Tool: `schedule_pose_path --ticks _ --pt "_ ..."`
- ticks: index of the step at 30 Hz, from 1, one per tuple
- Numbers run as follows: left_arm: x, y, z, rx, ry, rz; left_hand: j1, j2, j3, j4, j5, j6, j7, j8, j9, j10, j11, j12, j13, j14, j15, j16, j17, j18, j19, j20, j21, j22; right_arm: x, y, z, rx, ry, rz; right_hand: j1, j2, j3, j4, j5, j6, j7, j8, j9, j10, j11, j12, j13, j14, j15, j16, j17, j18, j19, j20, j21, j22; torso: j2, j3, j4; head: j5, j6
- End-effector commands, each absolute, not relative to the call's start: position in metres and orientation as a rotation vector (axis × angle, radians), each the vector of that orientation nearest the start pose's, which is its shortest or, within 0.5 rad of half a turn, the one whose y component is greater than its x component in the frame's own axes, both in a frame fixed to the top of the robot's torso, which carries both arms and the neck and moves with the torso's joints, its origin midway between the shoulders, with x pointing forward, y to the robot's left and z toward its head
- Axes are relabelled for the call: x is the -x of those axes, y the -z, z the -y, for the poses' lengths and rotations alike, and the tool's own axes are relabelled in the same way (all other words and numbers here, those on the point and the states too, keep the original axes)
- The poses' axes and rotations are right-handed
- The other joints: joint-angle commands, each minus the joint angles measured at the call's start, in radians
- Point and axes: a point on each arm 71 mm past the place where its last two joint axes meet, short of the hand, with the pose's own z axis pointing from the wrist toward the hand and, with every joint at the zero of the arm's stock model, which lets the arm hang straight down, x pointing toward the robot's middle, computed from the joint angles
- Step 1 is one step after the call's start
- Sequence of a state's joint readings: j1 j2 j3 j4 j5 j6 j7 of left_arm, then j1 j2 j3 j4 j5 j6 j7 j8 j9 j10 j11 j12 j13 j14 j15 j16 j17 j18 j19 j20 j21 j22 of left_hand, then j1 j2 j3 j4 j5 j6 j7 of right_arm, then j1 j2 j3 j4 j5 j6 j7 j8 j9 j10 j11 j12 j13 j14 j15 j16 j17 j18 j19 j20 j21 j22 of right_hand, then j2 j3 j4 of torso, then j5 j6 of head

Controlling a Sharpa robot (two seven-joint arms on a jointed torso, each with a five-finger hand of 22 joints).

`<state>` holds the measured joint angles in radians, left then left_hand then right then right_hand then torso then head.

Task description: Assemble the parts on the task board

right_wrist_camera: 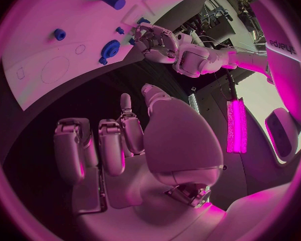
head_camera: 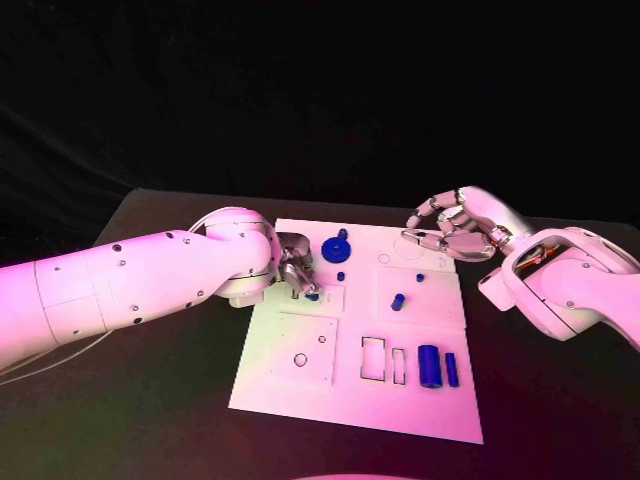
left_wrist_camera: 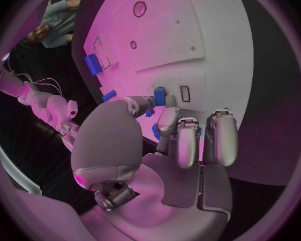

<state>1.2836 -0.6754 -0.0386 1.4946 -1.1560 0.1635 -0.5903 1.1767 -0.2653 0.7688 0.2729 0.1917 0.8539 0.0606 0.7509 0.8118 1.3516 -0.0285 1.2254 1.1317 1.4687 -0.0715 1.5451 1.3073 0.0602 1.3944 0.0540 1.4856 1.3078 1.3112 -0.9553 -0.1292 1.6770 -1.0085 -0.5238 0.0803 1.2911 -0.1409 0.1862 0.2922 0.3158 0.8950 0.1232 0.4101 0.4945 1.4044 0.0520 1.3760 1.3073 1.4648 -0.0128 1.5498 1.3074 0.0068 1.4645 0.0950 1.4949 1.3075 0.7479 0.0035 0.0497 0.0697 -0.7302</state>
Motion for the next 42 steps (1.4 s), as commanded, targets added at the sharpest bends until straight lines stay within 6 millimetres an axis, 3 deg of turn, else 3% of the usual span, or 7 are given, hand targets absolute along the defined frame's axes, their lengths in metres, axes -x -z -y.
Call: schedule_pose_path --ticks 1,20,42 --pt "-0.4911 0.189 -0.1421 -0.017 0.377 -2.283 -0.016 0.001 0.127 -0.133 -0.004 0.016 -0.02 0.004 0.005 0.011 0.0 0.008 0.007 0.094 -0.009 0.006 0.236 -0.011 0.011 0.0 0.008 0.052 -0.4625 0.1415 0.2135 -0.161 -0.963 -1.503 -0.01 -0.001 0.001 0.0 0.003 -0.008 0.0 0.006 0.002 -0.001 -0.007 -0.003 0.064 0.09 -0.009 -0.005 0.196 0.016 0.05 -0.007 -0.004 0.21 0.0 0.0006 0.0001 0.0 -0.001" --pt "-0.4928 0.1894 -0.1408 -0.012 0.372 -2.282 -0.068 0.002 0.061 -0.088 -0.009 0.043 -0.032 0.002 0.017 0.025 -0.01 0.033 0.036 0.097 -0.019 0.012 0.245 -0.016 0.03 -0.004 0.017 0.075 -0.4618 0.1413 0.213 -0.165 -0.968 -1.501 -0.013 -0.001 0.001 0.0 0.004 -0.009 0.0 0.007 0.002 -0.002 -0.007 -0.004 0.063 0.09 -0.009 -0.005 0.195 0.016 0.049 -0.007 -0.006 0.209 -0.001 -0.0001 -0.0005 -0.001 -0.001" --pt "-0.4931 0.1899 -0.1397 -0.018 0.369 -2.288 -0.09 0.016 -0.077 -0.023 -0.01 0.064 -0.036 -0.011 0.03 0.032 -0.013 0.047 0.054 0.099 -0.021 0.018 0.252 -0.019 0.041 -0.008 0.021 0.089 -0.4618 0.1411 0.2137 -0.167 -0.967 -1.499 -0.018 -0.002 0.0 0.0 0.003 -0.01 0.001 0.007 0.004 -0.003 -0.006 -0.006 0.061 0.089 -0.009 -0.006 0.194 0.017 0.047 -0.007 -0.009 0.208 0.0 -0.0002 -0.0007 -0.003 -0.002"
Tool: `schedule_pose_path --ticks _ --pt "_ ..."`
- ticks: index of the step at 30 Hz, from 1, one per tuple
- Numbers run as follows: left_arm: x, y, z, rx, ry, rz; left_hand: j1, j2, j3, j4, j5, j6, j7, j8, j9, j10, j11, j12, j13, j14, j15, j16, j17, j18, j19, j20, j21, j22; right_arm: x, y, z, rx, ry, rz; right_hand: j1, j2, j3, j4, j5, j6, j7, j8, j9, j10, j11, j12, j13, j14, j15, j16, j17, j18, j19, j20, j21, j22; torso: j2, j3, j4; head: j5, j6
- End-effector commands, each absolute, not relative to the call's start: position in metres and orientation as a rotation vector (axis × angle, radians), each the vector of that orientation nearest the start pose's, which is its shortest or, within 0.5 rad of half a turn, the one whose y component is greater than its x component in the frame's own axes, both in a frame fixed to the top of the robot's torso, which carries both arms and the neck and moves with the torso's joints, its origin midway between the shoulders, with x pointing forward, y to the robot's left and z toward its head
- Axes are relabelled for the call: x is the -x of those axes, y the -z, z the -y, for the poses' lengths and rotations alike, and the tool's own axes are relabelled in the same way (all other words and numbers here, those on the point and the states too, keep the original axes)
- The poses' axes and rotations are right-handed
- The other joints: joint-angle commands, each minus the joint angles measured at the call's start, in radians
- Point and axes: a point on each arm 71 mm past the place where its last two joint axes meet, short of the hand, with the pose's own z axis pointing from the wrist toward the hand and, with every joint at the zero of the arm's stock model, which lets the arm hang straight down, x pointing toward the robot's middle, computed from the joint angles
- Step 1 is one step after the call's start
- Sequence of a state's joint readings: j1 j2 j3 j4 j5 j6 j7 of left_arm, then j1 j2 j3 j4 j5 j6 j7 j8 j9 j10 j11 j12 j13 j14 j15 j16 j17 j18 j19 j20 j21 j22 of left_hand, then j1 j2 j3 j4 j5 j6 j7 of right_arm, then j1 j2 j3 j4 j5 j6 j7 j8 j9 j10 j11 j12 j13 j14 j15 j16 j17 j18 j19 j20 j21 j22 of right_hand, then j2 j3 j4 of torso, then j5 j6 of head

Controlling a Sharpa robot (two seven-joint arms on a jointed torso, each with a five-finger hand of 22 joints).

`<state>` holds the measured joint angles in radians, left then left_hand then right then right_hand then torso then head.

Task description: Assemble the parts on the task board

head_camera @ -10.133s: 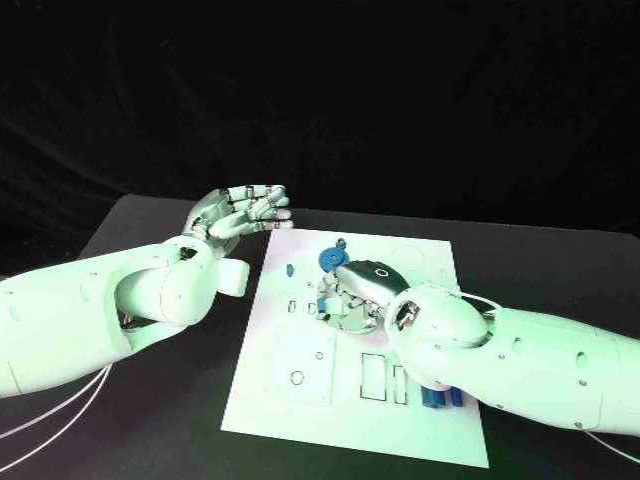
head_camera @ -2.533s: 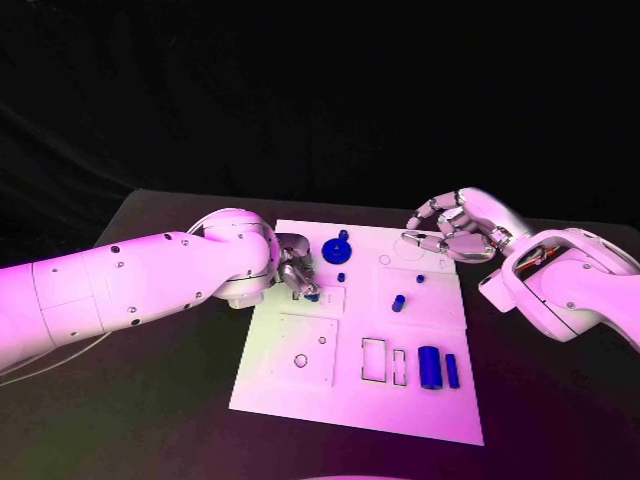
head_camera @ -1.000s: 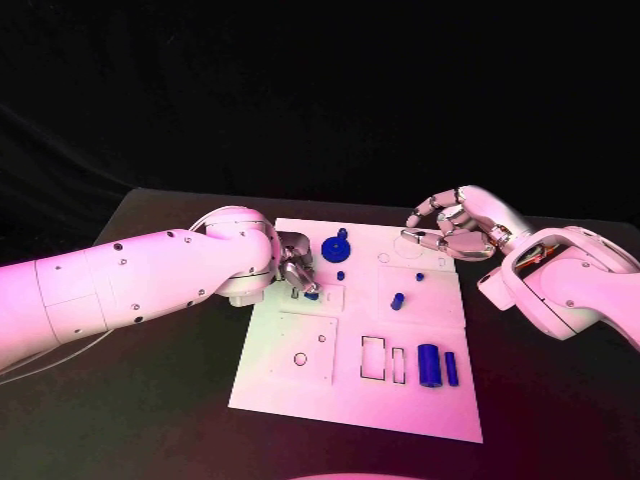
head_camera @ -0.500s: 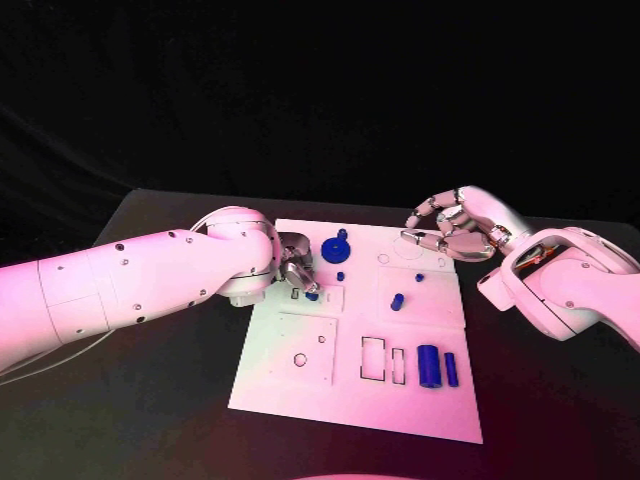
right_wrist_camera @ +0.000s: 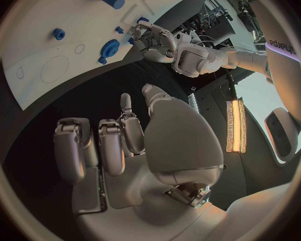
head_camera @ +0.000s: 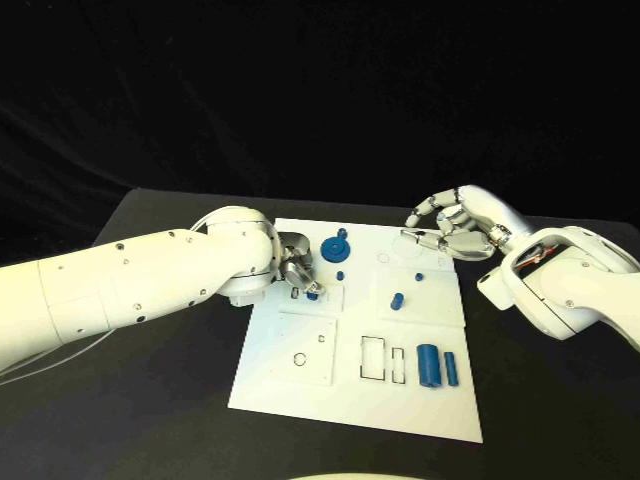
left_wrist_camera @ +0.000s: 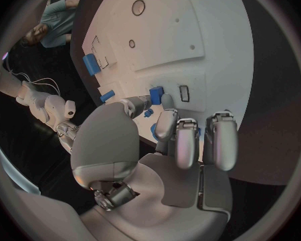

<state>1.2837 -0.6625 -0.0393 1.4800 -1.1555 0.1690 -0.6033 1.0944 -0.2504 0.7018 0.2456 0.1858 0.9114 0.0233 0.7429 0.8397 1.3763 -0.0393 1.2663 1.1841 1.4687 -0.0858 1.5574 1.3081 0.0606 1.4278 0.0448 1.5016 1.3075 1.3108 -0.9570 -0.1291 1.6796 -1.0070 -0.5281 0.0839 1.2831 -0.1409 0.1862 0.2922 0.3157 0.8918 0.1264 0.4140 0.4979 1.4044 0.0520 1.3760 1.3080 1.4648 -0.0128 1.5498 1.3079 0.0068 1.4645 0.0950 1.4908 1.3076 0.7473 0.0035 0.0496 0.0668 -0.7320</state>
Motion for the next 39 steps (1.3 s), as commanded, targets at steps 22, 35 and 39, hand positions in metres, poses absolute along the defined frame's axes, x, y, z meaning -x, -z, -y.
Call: schedule_pose_path --ticks 22,35,39 --pt "-0.4948 0.1899 -0.1421 0.002 0.369 -2.279 -0.055 0.025 -0.152 0.047 -0.002 0.018 0.005 -0.02 0.013 0.009 0.001 0.009 0.007 0.099 -0.004 0.007 0.253 -0.02 0.011 -0.001 0.005 0.095 -0.4622 0.141 0.2141 -0.169 -0.966 -1.493 -0.039 0.0 -0.007 0.001 -0.013 -0.013 -0.003 0.008 0.01 -0.004 -0.006 -0.008 0.059 0.089 -0.008 -0.008 0.189 0.018 0.045 -0.007 -0.009 0.206 0.0 -0.0007 -0.0003 -0.001 0.0" --pt "-0.4941 0.1893 -0.1432 0.022 0.38 -2.268 -0.102 0.039 -0.229 0.048 0.0 0.022 0.006 -0.028 0.018 0.01 0.002 0.011 0.01 0.099 -0.004 0.007 0.253 -0.021 0.012 -0.001 0.005 0.097 -0.4626 0.1414 0.2149 -0.171 -0.964 -1.492 -0.044 0.0 -0.008 0.001 -0.014 -0.013 -0.003 0.009 0.011 -0.005 -0.006 -0.01 0.058 0.088 -0.009 -0.01 0.185 0.019 0.043 -0.007 -0.012 0.204 0.0 -0.0006 -0.0008 -0.002 0.002" --pt "-0.4932 0.1884 -0.1439 0.029 0.385 -2.261 -0.102 0.039 -0.229 0.048 0.0 0.022 0.006 -0.028 0.018 0.01 0.002 0.011 0.01 0.099 -0.004 0.007 0.253 -0.021 0.012 -0.001 0.005 0.097 -0.4626 0.1416 0.2151 -0.172 -0.964 -1.492 -0.046 0.0 -0.008 0.001 -0.014 -0.014 -0.003 0.009 0.012 -0.005 -0.006 -0.01 0.058 0.088 -0.009 -0.01 0.185 0.019 0.043 -0.007 -0.012 0.204 0.0 -0.0005 -0.0002 -0.003 0.003"
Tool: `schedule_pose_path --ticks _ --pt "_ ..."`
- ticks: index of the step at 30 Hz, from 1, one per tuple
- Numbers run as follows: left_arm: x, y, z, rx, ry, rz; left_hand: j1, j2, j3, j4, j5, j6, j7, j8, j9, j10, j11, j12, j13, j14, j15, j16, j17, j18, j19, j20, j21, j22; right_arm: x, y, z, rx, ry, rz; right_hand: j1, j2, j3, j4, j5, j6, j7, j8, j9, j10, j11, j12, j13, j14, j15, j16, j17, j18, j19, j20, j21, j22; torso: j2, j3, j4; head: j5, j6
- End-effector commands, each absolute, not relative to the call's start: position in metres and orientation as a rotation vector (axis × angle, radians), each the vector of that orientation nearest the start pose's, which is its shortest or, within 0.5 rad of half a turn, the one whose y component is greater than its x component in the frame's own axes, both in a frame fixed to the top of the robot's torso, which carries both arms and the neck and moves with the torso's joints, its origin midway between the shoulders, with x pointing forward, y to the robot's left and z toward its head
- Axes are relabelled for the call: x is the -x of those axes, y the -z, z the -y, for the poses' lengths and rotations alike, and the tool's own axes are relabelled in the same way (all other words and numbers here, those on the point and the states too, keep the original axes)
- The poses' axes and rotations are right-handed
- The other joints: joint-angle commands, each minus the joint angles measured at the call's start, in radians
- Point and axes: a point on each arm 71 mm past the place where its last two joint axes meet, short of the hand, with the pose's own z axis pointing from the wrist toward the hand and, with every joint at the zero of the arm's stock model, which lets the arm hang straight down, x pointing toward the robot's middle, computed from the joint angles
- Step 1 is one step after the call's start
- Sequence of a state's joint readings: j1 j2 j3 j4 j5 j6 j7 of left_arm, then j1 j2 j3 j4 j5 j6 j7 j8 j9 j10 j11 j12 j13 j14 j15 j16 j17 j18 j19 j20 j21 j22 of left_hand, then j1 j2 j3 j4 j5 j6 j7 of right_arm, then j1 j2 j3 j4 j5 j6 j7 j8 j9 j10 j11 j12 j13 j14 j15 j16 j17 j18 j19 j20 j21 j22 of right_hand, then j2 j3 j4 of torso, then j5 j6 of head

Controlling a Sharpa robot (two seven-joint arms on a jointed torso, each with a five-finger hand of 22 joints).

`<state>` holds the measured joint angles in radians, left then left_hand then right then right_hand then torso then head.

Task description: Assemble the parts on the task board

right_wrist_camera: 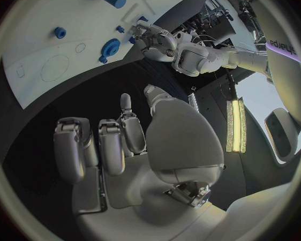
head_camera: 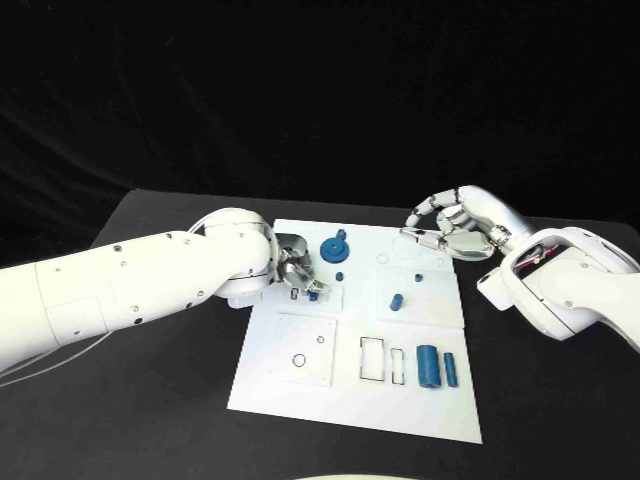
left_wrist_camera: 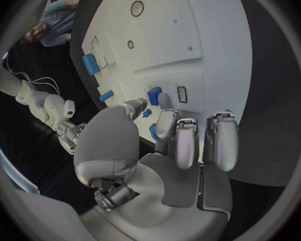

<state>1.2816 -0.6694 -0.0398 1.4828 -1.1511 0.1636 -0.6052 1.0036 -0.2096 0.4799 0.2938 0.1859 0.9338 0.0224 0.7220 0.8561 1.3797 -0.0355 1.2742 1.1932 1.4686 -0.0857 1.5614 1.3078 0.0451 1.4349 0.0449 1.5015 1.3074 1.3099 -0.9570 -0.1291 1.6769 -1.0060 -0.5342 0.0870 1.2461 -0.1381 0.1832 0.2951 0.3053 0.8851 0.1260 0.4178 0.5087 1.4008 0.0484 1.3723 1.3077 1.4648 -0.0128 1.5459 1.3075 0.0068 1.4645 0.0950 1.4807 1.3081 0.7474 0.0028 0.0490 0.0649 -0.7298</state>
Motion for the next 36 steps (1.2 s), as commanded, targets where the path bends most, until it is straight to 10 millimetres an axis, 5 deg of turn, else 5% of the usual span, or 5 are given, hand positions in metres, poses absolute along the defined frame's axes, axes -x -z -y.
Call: schedule_pose_path --ticks 1,12,18,25,36 --pt "-0.493 0.188 -0.144 0.031 0.387 -2.258 -0.013 -0.001 -0.011 0.0 0.0 0.0 0.007 -0.007 0.002 0.006 -0.002 0.002 0.0 0.099 -0.004 0.002 0.252 -0.005 0.004 -0.001 0.005 0.096 -0.463 0.142 0.215 -0.172 -0.963 -1.492 -0.011 -0.002 -0.006 -0.002 -0.004 -0.008 -0.003 0.006 0.001 -0.002 -0.003 -0.007 0.058 0.088 -0.009 -0.006 0.186 0.019 0.043 -0.007 -0.002 0.203 -0.001 0.0003 0.0006 -0.002 0.002" --pt "-0.493 0.166 -0.148 0.06 0.431 -2.206 0.009 0.003 -0.023 -0.003 0.011 -0.011 0.008 -0.014 0.004 -0.005 -0.001 -0.012 -0.016 0.095 -0.003 -0.006 0.24 -0.002 -0.007 -0.001 -0.001 0.082 -0.464 0.142 0.217 -0.177 -0.957 -1.49 -0.011 -0.002 -0.006 -0.002 -0.004 -0.008 -0.003 0.006 0.001 -0.002 -0.003 -0.007 0.058 0.088 -0.009 -0.006 0.186 0.019 0.043 -0.007 -0.002 0.203 -0.002 0.0009 0.0013 -0.003 0.016" --pt "-0.505 0.143 -0.16 0.104 0.437 -2.188 0.028 -0.006 -0.051 -0.002 0.06 -0.034 0.018 -0.034 0.002 -0.025 0.008 -0.033 -0.04 0.09 0.003 -0.018 0.224 0.004 -0.027 -0.001 -0.013 0.057 -0.465 0.143 0.218 -0.181 -0.953 -1.492 -0.014 -0.001 -0.007 -0.002 -0.004 -0.008 -0.003 0.006 0.003 -0.001 -0.003 -0.006 0.059 0.088 -0.009 -0.006 0.186 0.019 0.044 -0.007 -0.002 0.204 -0.002 0.0019 0.0008 -0.001 0.032" --pt "-0.526 0.128 -0.18 0.145 0.395 -2.183 0.053 -0.001 -0.087 -0.001 0.058 -0.079 0.051 -0.117 -0.052 -0.075 0.036 -0.09 -0.105 0.085 0.028 -0.029 0.207 0.012 -0.054 0.007 -0.031 0.023 -0.466 0.144 0.219 -0.185 -0.948 -1.494 -0.015 -0.001 -0.007 -0.002 -0.004 -0.008 -0.003 0.006 0.003 -0.001 -0.003 -0.006 0.059 0.088 -0.009 -0.006 0.185 0.019 0.044 -0.007 -0.001 0.204 0.0 0.0005 0.002 0.0 0.029" --pt "-0.548 0.129 -0.192 0.153 0.307 -2.185 0.062 0.003 -0.123 0.0 0.052 -0.091 0.068 -0.163 -0.095 -0.092 0.051 -0.105 -0.124 0.084 0.042 -0.028 0.208 0.013 -0.056 0.017 -0.034 0.021 -0.467 0.145 0.219 -0.187 -0.946 -1.498 -0.015 -0.001 -0.007 -0.002 -0.003 -0.008 -0.003 0.006 0.003 -0.001 -0.003 -0.006 0.059 0.088 -0.009 -0.006 0.185 0.019 0.044 -0.007 -0.001 0.204 0.002 -0.0021 0.0029 0.005 0.023"
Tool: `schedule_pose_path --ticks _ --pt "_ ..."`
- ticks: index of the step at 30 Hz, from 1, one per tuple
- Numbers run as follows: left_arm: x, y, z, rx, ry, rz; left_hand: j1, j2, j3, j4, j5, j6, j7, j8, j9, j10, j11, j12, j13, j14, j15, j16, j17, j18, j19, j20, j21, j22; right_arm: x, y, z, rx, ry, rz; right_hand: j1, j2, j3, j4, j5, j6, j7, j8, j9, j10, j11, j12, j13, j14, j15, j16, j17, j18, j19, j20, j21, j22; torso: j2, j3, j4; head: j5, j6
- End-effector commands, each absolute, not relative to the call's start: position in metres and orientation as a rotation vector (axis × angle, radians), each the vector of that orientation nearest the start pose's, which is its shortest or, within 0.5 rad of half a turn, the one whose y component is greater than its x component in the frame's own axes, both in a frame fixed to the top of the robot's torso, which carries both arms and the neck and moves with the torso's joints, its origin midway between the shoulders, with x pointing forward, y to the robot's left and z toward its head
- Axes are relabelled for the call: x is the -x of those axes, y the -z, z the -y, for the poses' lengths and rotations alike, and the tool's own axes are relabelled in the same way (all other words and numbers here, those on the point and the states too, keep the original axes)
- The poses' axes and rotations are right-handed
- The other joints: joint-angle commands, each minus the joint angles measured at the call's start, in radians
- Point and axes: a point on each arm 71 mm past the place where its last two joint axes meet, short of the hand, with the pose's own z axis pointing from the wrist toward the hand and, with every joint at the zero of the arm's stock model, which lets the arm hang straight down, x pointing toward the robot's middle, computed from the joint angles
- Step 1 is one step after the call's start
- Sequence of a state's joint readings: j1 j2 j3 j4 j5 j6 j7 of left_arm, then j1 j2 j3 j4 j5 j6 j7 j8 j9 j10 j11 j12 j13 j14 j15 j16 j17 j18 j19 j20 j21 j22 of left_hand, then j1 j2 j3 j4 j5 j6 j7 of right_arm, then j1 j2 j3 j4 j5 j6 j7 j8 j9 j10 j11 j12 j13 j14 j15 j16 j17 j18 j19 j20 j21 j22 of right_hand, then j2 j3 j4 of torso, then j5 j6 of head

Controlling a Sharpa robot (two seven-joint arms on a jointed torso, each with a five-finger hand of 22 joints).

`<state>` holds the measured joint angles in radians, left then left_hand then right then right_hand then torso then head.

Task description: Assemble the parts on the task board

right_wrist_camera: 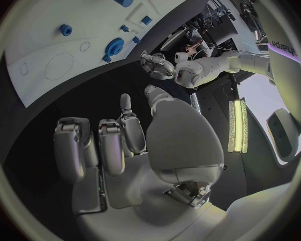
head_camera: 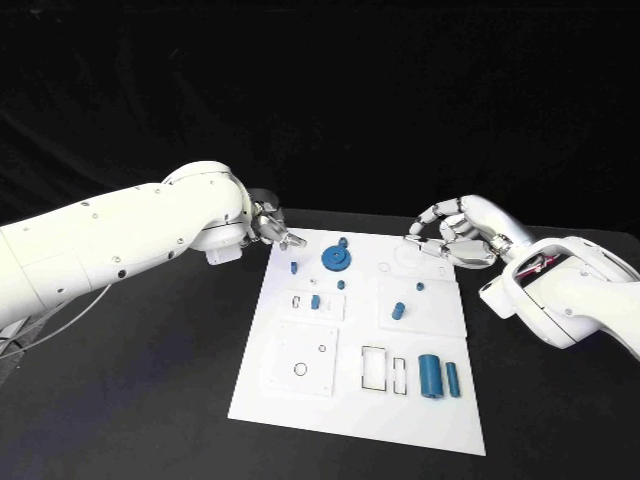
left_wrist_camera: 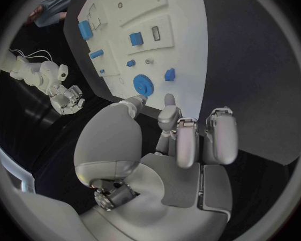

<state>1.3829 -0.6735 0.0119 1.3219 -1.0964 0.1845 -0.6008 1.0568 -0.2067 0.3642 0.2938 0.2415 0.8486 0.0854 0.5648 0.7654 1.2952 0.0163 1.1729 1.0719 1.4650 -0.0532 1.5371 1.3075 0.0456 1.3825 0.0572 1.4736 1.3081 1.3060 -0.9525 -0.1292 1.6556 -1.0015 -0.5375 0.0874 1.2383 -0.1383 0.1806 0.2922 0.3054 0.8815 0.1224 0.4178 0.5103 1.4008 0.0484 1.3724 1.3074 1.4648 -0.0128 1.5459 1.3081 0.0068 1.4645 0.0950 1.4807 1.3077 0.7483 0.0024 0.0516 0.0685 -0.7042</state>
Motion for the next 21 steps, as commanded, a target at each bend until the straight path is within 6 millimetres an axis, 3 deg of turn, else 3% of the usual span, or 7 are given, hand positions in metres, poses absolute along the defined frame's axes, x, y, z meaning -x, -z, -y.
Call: schedule_pose_path --ticks 1,10,21 --pt "-0.551 0.132 -0.192 0.149 0.291 -2.189 0.009 0.001 -0.011 0.0 -0.004 -0.006 0.006 -0.009 -0.008 -0.01 0.0 -0.006 -0.006 0.088 0.01 -0.004 0.208 0.012 -0.004 0.005 -0.006 0.02 -0.467 0.145 0.219 -0.187 -0.946 -1.498 -0.007 -0.001 -0.004 0.0 -0.003 -0.005 0.001 0.006 0.001 -0.001 -0.003 -0.006 0.059 0.088 -0.009 -0.006 0.185 0.019 0.044 -0.007 -0.001 0.204 0.002 -0.0023 -0.0011 0.002 -0.003" --pt "-0.561 0.144 -0.192 0.137 0.235 -2.236 0.007 0.002 -0.03 0.0 -0.008 -0.005 0.009 -0.019 -0.02 -0.02 0.004 -0.015 -0.017 0.086 0.014 -0.007 0.205 0.014 -0.011 0.009 -0.01 0.012 -0.467 0.146 0.218 -0.186 -0.948 -1.5 -0.007 -0.001 -0.004 0.0 -0.003 -0.005 0.001 0.006 0.001 -0.001 -0.003 -0.006 0.059 0.088 -0.009 -0.006 0.185 0.019 0.044 -0.007 -0.001 0.204 0.004 -0.0034 -0.0039 0.006 -0.007" --pt "-0.565 0.153 -0.187 0.127 0.228 -2.285 0.005 0.007 -0.067 0.001 -0.014 -0.002 0.013 -0.027 -0.034 -0.031 0.008 -0.02 -0.025 0.085 0.018 -0.008 0.202 0.016 -0.017 0.014 -0.014 0.006 -0.467 0.147 0.217 -0.185 -0.951 -1.501 -0.007 0.001 -0.003 0.0 -0.001 -0.006 0.0 0.007 0.002 -0.001 -0.003 -0.006 0.059 0.087 -0.009 -0.006 0.185 0.019 0.042 -0.007 -0.003 0.203 0.003 -0.0011 -0.0026 0.007 -0.01"
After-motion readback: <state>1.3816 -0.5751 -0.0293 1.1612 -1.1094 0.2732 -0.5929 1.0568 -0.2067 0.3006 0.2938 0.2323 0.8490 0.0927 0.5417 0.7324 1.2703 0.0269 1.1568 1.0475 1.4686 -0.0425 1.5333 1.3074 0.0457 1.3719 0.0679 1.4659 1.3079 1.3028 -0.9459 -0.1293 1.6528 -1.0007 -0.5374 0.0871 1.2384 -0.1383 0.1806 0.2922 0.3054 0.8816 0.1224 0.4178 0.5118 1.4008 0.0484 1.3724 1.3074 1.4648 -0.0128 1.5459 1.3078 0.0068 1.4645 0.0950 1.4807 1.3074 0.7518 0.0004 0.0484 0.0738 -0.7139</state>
